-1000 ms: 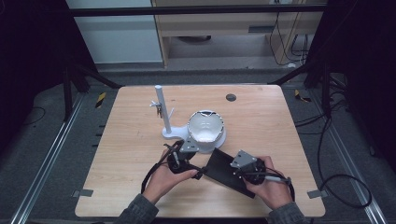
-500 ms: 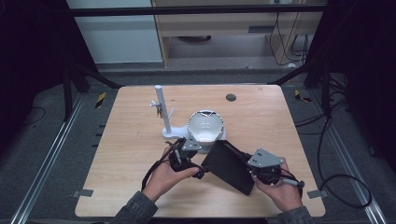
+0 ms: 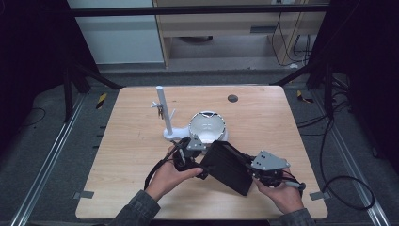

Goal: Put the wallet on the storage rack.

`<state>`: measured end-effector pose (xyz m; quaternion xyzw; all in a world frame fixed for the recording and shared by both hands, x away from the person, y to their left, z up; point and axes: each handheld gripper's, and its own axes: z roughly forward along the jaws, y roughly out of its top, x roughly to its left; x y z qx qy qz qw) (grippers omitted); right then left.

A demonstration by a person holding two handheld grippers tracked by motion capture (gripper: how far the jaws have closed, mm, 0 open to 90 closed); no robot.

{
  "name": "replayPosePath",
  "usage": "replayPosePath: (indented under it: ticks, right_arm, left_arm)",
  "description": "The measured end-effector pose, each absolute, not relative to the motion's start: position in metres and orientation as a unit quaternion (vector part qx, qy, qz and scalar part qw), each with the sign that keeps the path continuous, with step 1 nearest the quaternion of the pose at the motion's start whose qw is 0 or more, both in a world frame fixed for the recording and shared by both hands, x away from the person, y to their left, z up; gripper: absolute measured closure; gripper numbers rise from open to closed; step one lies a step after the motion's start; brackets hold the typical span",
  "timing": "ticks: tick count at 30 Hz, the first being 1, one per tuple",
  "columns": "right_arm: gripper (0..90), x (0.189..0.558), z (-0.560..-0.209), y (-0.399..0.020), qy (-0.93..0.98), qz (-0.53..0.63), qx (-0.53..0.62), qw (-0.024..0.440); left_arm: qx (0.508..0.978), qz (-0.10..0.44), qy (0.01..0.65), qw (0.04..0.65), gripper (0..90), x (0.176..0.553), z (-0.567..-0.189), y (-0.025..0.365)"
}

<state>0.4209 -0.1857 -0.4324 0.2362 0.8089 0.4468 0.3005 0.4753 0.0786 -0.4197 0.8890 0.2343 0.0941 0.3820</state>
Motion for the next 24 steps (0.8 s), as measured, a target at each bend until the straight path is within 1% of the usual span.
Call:
replayPosePath:
  ticks: [7,10,13,15,16,17,20,22,24]
  right_arm:
    - [83.7,0.421,-0.432,-0.186,0.806,0.452,0.235,0.3]
    - [83.7,0.421,-0.431,-0.187,0.803,0.457,0.236,0.301]
    - [83.7,0.421,-0.43,-0.187,0.798,0.465,0.236,0.304]
    - [83.7,0.42,-0.429,-0.188,0.795,0.469,0.235,0.306]
    - [83.7,0.42,-0.428,-0.188,0.794,0.47,0.235,0.305]
    - [83.6,0.42,-0.429,-0.189,0.794,0.471,0.235,0.305]
    - [83.3,0.42,-0.43,-0.189,0.796,0.473,0.232,0.298]
    - [81.8,0.419,-0.432,-0.191,0.799,0.472,0.232,0.292]
    - [79.4,0.418,-0.433,-0.193,0.8,0.473,0.233,0.285]
  left_arm:
    - [0.893,0.078,0.235,0.376,11.7,0.482,-0.427,0.072]
    - [0.893,0.063,0.236,0.377,13.8,0.485,-0.429,0.07]
    - [0.889,0.051,0.24,0.388,20.7,0.488,-0.427,0.068]
    - [0.884,0.046,0.242,0.397,35.0,0.49,-0.421,0.069]
    - [0.883,0.039,0.241,0.4,40.5,0.49,-0.418,0.069]
    - [0.886,0.038,0.236,0.397,48.5,0.491,-0.414,0.069]
    - [0.896,0.03,0.231,0.378,61.0,0.491,-0.401,0.067]
    - [0.895,0.018,0.224,0.385,71.0,0.49,-0.392,0.066]
    - [0.9,0.019,0.215,0.379,77.1,0.489,-0.383,0.063]
